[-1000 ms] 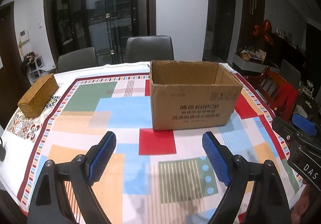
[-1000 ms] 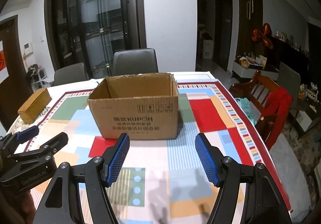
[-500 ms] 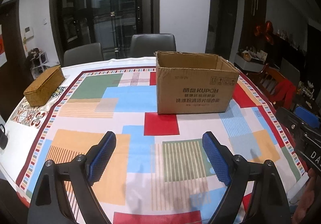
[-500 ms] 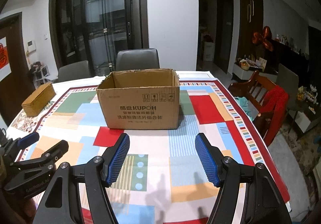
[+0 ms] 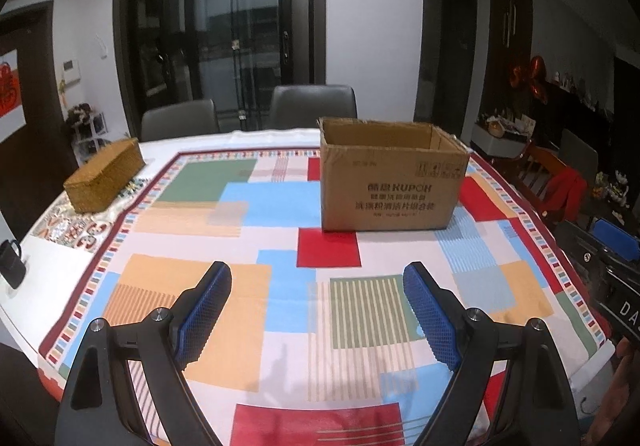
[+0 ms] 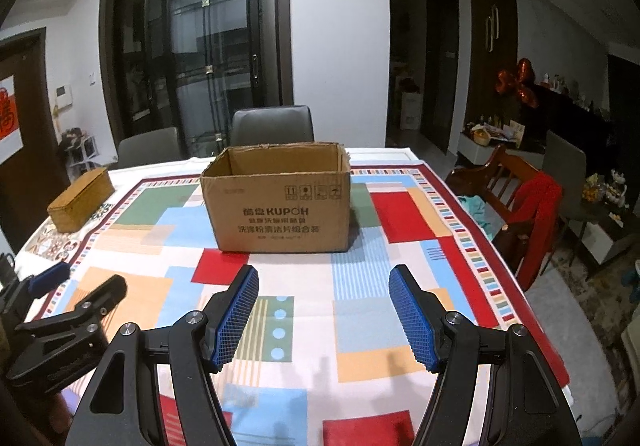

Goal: Organize snacks

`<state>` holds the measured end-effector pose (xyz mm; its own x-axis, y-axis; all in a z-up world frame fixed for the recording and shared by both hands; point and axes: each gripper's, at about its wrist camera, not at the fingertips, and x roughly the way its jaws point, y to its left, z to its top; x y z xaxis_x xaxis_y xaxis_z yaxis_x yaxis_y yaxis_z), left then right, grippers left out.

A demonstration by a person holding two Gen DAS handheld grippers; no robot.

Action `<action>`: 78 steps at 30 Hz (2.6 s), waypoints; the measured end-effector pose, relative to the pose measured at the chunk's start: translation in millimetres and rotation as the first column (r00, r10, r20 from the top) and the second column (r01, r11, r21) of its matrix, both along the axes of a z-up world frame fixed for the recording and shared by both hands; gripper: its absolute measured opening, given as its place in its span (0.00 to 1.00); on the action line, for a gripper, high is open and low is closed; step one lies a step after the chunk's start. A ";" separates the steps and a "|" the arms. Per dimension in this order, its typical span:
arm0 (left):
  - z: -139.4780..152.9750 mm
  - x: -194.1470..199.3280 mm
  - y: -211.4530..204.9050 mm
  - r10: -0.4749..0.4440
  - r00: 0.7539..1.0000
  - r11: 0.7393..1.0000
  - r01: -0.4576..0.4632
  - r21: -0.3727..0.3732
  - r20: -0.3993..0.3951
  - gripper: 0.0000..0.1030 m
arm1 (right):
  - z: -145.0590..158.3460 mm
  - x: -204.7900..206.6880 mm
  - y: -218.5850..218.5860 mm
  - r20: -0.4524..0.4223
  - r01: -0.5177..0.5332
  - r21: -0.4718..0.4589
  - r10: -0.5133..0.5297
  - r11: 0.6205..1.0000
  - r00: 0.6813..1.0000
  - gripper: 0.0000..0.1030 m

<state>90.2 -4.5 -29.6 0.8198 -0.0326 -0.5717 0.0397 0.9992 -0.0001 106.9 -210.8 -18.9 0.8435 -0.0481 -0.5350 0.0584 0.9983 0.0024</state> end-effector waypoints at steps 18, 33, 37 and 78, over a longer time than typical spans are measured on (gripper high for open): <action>8.3 -9.2 1.3 0.005 1.000 1.000 -0.005 0.006 0.029 0.86 | 10.5 -11.3 -5.6 0.049 0.026 -0.001 -0.026 1.000 0.998 0.67; 9.5 -8.8 2.1 0.003 1.000 1.000 -0.003 0.007 0.025 0.86 | 10.0 -10.8 -7.1 0.047 0.027 0.000 -0.027 1.000 0.999 0.67; 9.9 -8.8 2.1 0.001 1.000 1.000 -0.001 0.006 0.024 0.86 | 10.1 -10.6 -7.3 0.045 0.027 0.001 -0.027 1.000 0.999 0.67; 6.5 -8.1 2.5 0.011 1.000 1.000 -0.012 0.012 0.016 0.86 | 8.9 -11.5 -7.4 0.044 0.029 0.002 -0.029 1.000 0.999 0.67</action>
<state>82.1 -2.0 -23.1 0.8290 -0.0165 -0.5590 0.0281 0.9995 0.0121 95.4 -218.2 -10.0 0.8648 -0.0721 -0.4970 0.0869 0.9962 0.0067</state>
